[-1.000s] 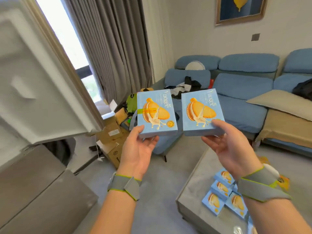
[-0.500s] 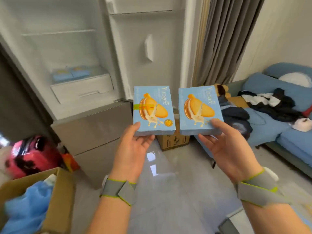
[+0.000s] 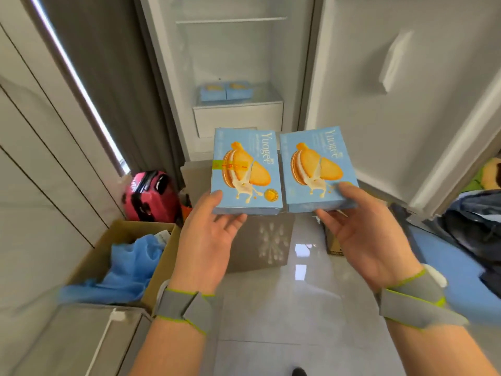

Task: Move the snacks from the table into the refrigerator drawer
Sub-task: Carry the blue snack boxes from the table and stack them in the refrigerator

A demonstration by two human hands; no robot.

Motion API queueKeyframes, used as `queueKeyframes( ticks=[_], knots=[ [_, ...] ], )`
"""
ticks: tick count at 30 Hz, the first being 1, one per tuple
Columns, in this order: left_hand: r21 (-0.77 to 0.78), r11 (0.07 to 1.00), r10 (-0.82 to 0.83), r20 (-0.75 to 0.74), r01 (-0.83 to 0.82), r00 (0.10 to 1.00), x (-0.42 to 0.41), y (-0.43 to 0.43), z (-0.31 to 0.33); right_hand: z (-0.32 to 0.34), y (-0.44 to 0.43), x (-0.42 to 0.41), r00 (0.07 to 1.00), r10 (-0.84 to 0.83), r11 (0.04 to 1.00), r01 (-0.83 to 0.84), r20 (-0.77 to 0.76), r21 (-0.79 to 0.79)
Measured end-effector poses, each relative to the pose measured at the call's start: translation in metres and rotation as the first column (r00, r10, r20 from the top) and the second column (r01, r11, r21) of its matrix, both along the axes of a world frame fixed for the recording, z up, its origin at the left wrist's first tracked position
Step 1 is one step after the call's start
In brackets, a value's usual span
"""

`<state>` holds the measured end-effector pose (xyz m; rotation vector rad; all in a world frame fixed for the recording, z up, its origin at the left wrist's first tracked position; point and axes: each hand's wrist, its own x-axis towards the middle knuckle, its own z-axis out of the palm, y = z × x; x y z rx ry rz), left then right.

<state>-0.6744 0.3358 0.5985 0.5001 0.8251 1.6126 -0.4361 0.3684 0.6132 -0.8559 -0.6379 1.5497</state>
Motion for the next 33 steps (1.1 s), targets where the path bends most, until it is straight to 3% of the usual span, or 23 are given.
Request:
queueKeyframes(
  ticks=[7,19,33],
  knots=[
    [0.012,0.997,0.082,-0.014,-0.081,0.997,0.005,0.070,0.026,0.016,0.096,-0.003,0.991,0.098,0.995,-0.095,-0.089,0.036],
    [0.060,0.976,0.210,0.007,-0.210,0.978,-0.002,0.183,0.040,0.027,0.236,-0.013,0.971,0.220,0.975,-0.215,-0.098,0.055],
    [0.037,0.984,0.173,0.078,-0.176,0.982,-0.109,0.352,0.022,0.034,0.392,-0.113,0.989,0.150,0.987,-0.149,-0.014,0.056]
  ],
)
